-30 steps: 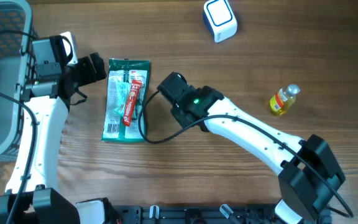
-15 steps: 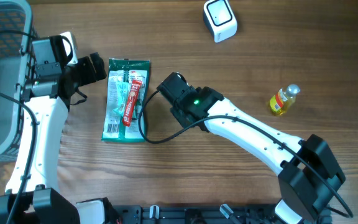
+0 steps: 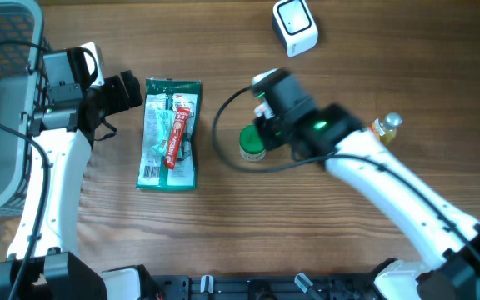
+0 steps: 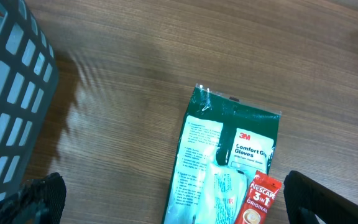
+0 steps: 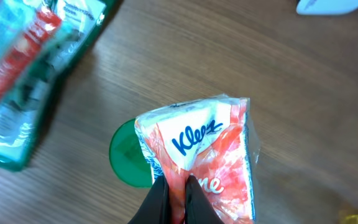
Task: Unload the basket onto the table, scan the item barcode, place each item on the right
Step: 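Lift the Kleenex pack off the green-lid jar and move it right, then set the Kleenex pack upright right of the jar and release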
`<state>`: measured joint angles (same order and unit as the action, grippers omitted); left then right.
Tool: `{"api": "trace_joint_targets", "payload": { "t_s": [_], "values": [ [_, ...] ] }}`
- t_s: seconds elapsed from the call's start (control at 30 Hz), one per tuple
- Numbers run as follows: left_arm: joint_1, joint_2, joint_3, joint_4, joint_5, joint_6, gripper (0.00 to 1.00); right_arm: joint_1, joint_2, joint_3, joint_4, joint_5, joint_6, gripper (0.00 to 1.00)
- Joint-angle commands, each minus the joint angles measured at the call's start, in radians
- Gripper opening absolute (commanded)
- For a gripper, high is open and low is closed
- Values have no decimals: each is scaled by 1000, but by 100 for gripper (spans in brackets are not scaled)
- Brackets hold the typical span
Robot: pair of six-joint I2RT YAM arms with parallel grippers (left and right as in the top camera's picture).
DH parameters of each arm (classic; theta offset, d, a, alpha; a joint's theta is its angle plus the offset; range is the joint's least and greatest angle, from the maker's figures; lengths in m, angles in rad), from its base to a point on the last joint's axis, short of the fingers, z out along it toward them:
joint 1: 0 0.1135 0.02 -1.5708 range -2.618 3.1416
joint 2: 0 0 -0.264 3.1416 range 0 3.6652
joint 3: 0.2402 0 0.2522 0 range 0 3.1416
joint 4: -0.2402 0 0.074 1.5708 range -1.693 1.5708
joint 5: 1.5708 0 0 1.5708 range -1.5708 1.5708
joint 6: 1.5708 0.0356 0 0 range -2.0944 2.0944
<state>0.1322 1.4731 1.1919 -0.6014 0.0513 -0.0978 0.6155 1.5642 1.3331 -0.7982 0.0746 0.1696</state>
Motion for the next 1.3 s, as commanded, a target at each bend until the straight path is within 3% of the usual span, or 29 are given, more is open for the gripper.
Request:
{"api": "trace_joint_targets", "payload": {
  "t_s": [0.0,0.13,0.3,0.5,0.67,1.27],
  "values": [
    [4,-14,14,3,8,16,100,-158,8,-15,-23,-346,24,4],
    [4,-14,14,3,8,16,100,-322,38,-90,5,-570,20,4],
    [4,-14,14,3,8,16,100,-401,86,-263,208,-835,35,4],
    [4,-14,14,3,8,16,100,-401,150,-396,440,-895,166,4],
    [4,-14,14,3,8,16,100,-403,166,-459,563,-875,285,4],
    [4,-14,14,3,8,16,100,-421,167,-524,618,-717,350,5]
  ]
}}
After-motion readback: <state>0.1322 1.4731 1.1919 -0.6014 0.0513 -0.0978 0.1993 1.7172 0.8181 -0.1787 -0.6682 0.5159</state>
